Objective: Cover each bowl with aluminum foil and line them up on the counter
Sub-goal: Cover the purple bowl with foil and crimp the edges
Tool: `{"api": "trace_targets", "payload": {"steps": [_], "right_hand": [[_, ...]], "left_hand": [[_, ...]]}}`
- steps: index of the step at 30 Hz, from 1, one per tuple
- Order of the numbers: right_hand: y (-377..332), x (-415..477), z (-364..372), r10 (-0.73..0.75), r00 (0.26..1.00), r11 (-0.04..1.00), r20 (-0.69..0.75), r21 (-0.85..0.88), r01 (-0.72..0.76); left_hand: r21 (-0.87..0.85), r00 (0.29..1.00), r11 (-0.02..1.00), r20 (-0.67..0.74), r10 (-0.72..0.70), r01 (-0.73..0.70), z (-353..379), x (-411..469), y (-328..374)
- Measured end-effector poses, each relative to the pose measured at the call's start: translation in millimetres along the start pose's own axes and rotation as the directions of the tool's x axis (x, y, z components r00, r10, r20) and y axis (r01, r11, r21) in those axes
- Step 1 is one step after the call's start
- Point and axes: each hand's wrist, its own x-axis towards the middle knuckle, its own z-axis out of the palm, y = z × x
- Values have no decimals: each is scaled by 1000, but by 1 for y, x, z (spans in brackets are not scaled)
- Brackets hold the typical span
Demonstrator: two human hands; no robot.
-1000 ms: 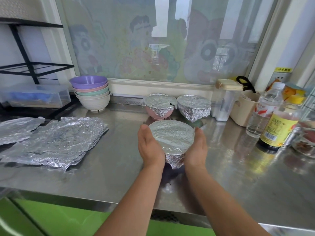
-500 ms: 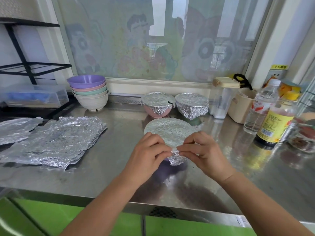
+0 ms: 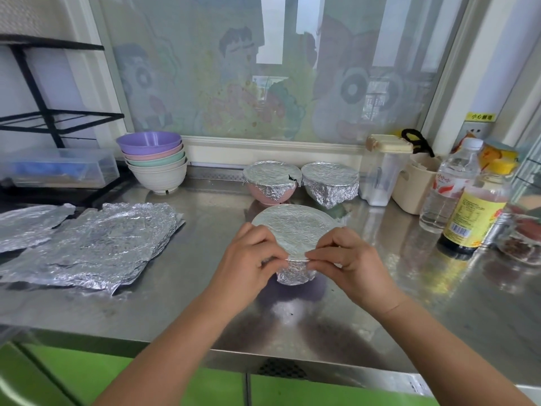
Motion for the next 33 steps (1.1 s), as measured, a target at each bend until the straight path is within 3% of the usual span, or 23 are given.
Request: {"api": "trace_targets", "payload": {"steps": [4,33], "right_hand": [[1,3,-1,-23,1000,999,10,-21,23],[2,2,-9,35,999,998,42,-58,-32]], "left_hand": [[-17,998,1000,58,-7,7,-4,3,-6],[-44,992,999,123,19,-13,0,17,-3]]}}
